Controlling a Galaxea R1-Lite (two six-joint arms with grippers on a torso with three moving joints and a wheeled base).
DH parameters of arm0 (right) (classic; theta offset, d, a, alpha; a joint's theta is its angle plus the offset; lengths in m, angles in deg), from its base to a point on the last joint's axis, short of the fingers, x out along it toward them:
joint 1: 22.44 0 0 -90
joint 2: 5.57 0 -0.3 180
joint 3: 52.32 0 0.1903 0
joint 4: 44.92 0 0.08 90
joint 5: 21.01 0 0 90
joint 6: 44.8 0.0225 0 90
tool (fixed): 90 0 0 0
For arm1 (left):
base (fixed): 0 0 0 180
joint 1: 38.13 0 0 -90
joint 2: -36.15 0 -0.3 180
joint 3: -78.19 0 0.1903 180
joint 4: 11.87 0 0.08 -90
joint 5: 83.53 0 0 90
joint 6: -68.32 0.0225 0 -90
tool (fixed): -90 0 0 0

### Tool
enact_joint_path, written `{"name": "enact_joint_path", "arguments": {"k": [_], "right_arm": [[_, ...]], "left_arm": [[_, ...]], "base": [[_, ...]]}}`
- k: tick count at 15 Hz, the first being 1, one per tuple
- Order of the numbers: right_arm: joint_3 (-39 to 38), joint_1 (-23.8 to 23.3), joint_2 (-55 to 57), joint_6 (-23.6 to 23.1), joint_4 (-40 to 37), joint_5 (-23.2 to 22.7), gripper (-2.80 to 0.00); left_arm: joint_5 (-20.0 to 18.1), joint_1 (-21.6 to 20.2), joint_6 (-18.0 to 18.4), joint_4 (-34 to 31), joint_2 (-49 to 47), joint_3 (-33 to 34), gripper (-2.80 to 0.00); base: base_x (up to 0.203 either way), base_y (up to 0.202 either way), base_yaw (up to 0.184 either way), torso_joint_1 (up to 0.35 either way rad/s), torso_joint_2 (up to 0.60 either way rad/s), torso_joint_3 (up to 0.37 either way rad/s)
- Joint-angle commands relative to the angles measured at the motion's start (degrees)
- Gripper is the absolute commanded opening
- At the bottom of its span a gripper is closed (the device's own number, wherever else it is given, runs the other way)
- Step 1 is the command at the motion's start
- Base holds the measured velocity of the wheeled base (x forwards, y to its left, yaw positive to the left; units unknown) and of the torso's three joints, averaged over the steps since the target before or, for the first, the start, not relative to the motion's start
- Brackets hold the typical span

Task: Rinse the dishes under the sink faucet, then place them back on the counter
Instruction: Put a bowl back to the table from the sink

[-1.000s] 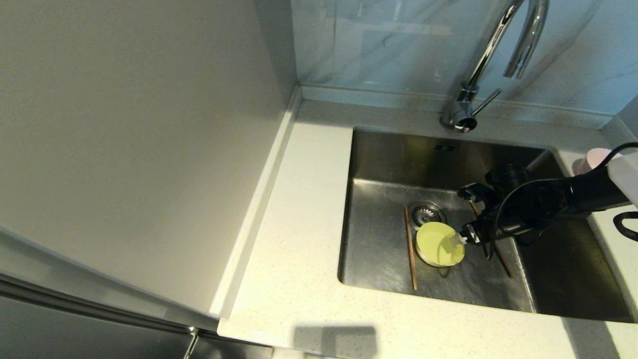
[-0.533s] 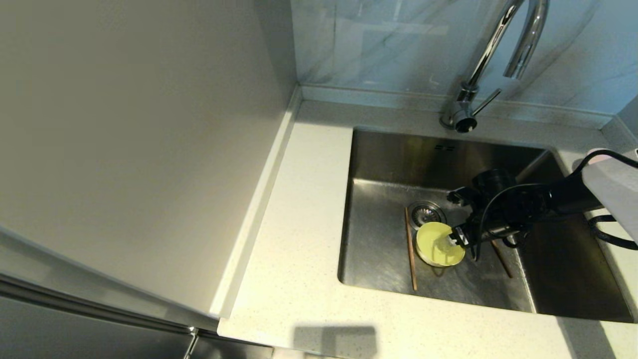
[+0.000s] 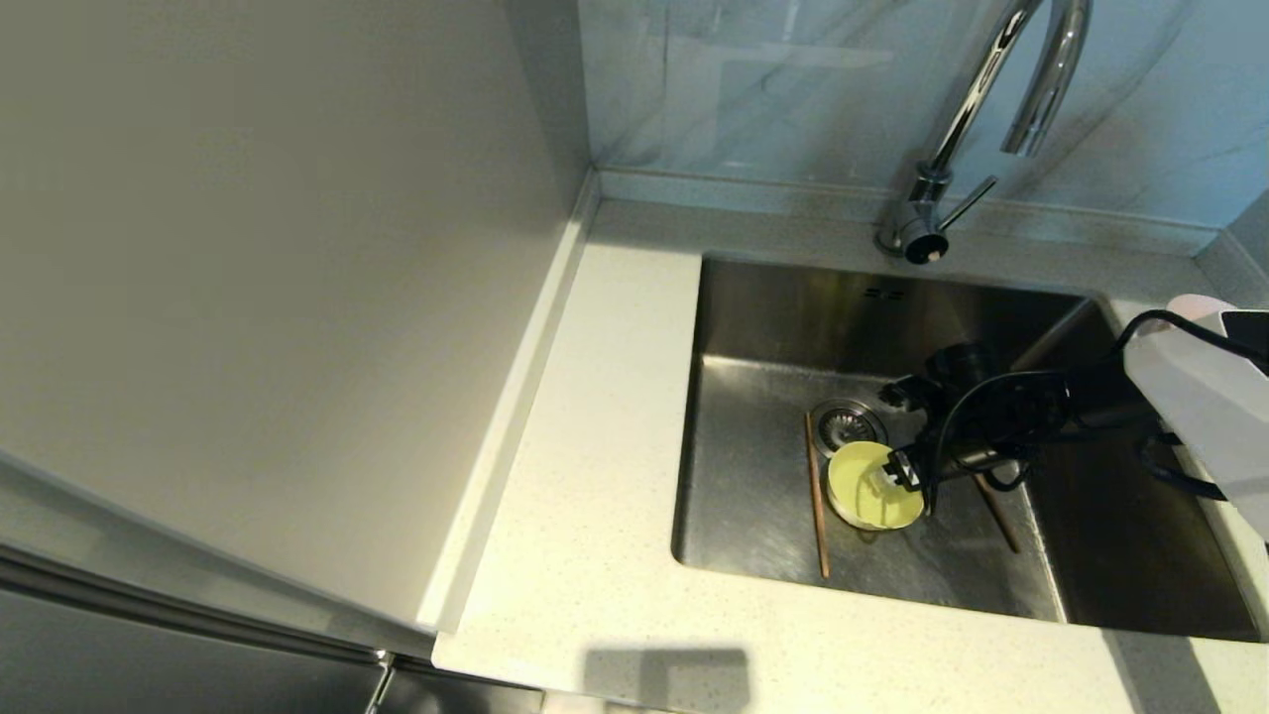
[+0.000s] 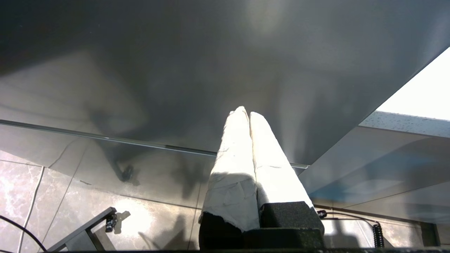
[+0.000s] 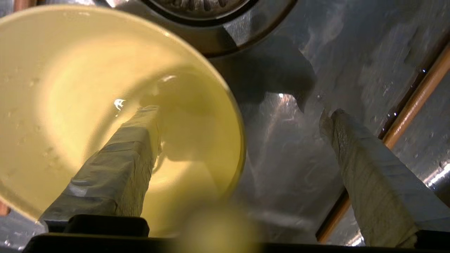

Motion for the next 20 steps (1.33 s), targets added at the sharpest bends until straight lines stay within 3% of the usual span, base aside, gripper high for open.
{"name": "enact_joint_path", "arguments": {"k": [1,2,20], "right_arm": [[0.8,0.0,1.1,-0.1,-0.1,0.0,0.0],[1.2,0.0,1.6,-0.1,-0.1,0.5,-2.8],[9.2,-2.6,0.6,-0.2,-0.1,1.4,-2.8]], "left_arm": [[0.0,0.0,0.0,0.0,0.2,0.0,-2.8],[0.0,0.0,0.0,0.0,0.2,0.0,-2.8],[0.0,0.0,0.0,0.0,0.2,0.0,-2.8]], "base": [[0.0,0.0,0.0,0.0,0.0,0.0],[0.0,0.0,0.0,0.0,0.0,0.0],[0.0,0.0,0.0,0.0,0.0,0.0]]}}
